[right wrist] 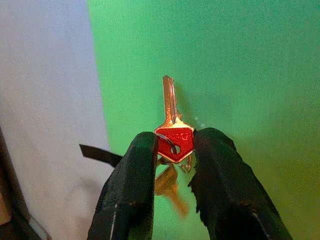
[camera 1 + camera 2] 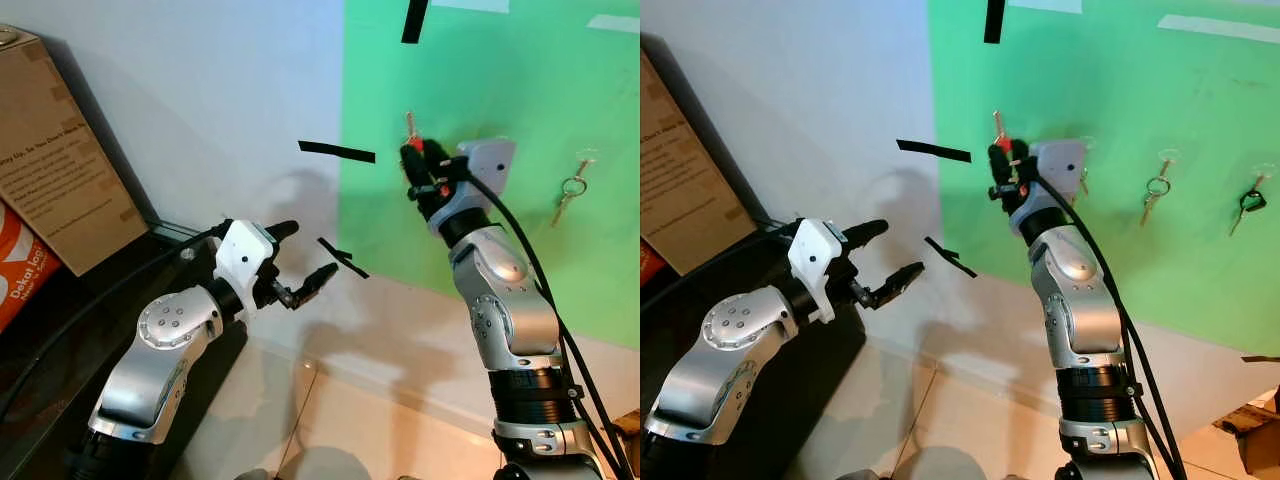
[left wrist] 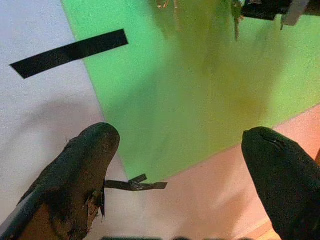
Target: Hang keys on a hook
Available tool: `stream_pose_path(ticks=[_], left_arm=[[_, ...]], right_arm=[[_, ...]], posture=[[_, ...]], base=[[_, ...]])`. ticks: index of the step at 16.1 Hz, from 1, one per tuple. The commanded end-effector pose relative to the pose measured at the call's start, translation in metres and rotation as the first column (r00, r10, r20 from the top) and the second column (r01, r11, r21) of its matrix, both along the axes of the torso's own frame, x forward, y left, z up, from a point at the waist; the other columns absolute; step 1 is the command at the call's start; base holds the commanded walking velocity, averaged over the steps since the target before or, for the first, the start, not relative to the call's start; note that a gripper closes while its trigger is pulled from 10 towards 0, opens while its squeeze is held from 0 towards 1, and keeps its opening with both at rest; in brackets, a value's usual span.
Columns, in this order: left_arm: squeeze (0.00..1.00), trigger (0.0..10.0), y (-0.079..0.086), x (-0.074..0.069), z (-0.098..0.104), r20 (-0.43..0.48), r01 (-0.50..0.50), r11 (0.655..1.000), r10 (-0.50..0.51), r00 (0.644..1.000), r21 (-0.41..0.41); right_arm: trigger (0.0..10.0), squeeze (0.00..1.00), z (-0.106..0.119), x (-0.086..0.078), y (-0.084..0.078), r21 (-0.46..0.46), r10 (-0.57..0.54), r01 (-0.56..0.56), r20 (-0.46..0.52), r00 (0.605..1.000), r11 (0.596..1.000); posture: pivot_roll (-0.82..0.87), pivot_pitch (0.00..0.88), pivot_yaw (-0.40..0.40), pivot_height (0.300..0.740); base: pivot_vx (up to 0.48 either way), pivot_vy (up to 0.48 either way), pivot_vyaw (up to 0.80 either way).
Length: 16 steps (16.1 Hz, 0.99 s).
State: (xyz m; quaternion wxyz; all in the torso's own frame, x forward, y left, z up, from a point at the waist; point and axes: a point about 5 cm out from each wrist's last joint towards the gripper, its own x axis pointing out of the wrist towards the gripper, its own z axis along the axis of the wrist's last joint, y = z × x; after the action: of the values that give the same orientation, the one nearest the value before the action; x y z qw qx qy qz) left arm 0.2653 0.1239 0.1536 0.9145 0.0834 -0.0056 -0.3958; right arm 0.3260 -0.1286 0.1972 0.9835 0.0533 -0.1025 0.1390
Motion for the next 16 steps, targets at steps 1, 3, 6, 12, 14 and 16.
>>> stream_pose_path(ticks=[1,3,6,12,14,16], left_arm=[[0.07,10.0,0.000,-0.002,0.001,-0.004,0.019,1.000,-0.019,1.000,0.013],[0.07,10.0,0.000,-0.002,0.001,-0.005,0.021,1.000,-0.021,1.000,0.013],[0.07,10.0,0.000,-0.001,0.002,-0.007,0.025,1.000,-0.025,1.000,0.016],[0.07,10.0,0.001,0.000,0.002,-0.008,0.020,1.000,-0.020,1.000,0.016],[0.07,10.0,0.001,0.000,0.002,-0.009,0.017,1.000,-0.017,1.000,0.016],[0.07,10.0,0.001,-0.001,0.002,-0.010,0.016,1.000,-0.015,1.000,0.017]], right_arm=[[10.0,0.00,0.003,0.004,0.000,0.009,-0.012,0.012,0.011,1.000,1.000],[10.0,0.00,0.002,0.006,-0.001,0.031,-0.018,0.018,0.005,1.000,0.999],[10.0,0.00,0.000,0.010,-0.001,0.039,-0.022,0.022,-0.002,1.000,0.999],[10.0,0.00,-0.008,0.019,0.008,0.026,-0.006,0.006,-0.027,1.000,1.000],[10.0,0.00,-0.006,0.024,0.003,0.041,-0.050,0.051,-0.017,0.999,0.998],[10.0,0.00,-0.004,0.027,-0.007,0.045,-0.104,0.104,-0.003,0.995,0.994]], posture=[[-0.02,0.000,0.077,0.740],[-0.02,0.000,0.079,0.740],[-0.02,0.000,0.080,0.740],[-0.01,0.000,0.072,0.740],[0.00,0.000,0.071,0.740],[0.00,0.000,0.071,0.740]], base=[[0.000,0.000,0.00],[0.000,0.000,0.00],[0.000,0.000,0.00],[0.000,0.000,0.00],[0.000,0.000,0.00],[0.000,0.000,0.00]])
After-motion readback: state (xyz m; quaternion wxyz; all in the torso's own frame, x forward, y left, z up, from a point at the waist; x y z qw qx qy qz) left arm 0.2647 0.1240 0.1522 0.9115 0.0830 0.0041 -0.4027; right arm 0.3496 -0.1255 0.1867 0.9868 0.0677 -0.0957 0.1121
